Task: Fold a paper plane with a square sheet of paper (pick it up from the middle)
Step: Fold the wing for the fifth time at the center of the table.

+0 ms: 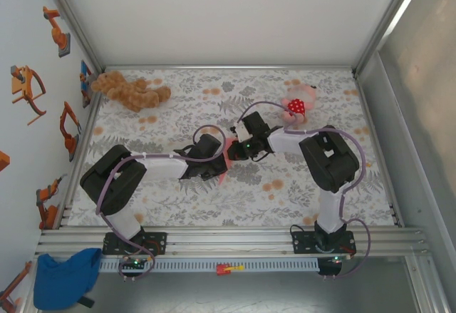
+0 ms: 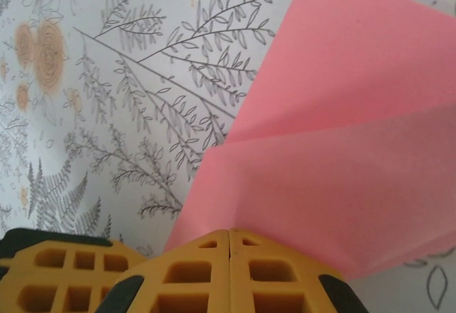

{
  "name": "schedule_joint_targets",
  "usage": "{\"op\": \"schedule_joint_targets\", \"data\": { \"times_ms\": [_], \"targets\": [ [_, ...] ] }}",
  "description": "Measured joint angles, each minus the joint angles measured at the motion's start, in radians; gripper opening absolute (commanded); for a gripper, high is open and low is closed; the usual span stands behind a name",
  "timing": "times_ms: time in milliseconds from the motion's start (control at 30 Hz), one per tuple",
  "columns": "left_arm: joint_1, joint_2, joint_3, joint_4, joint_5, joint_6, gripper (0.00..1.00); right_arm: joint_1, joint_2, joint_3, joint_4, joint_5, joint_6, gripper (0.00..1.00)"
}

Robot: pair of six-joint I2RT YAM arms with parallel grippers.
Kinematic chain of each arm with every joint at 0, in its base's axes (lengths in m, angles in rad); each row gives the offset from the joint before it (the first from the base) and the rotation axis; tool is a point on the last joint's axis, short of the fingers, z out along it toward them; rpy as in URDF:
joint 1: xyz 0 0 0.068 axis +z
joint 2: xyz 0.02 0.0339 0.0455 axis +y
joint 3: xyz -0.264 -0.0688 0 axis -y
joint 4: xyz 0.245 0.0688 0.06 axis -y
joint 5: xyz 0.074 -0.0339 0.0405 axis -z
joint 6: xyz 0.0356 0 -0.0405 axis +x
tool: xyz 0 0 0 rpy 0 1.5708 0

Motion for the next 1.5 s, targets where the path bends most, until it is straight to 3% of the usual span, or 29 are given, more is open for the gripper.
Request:
{"op": "schedule_joint_targets", "data": {
  "times_ms": [367,667,967,1067,1267,1500],
  "targets": [
    [-0.001,-0.013,-0.045,0.057,0.003,-0.024,0.0,-0.068,0.045,0.009,0.043,-0.076,0.059,0.0],
    [-0.011,-0.029,-0.096,0.138,-0.013,-0.058,0.0,-0.185,0.115,0.121,0.028,-0.05,0.061,0.01],
    [-0.02,-0.041,-0.011,-0.066,-0.013,0.001,0.06,-0.242,0.119,0.19,-0.014,0.077,0.053,0.03],
    [-0.018,-0.08,0.012,-0.138,-0.023,0.03,0.17,-0.243,0.072,0.19,-0.056,0.107,0.058,0.08],
    [0.018,-0.253,0.042,-0.183,-0.083,0.088,0.44,-0.211,-0.114,0.17,-0.139,0.169,0.086,0.34],
    [0.116,-0.434,-0.066,-0.198,-0.163,0.111,0.74,-0.078,-0.224,0.16,-0.292,0.302,0.155,0.59]
  ]
}}
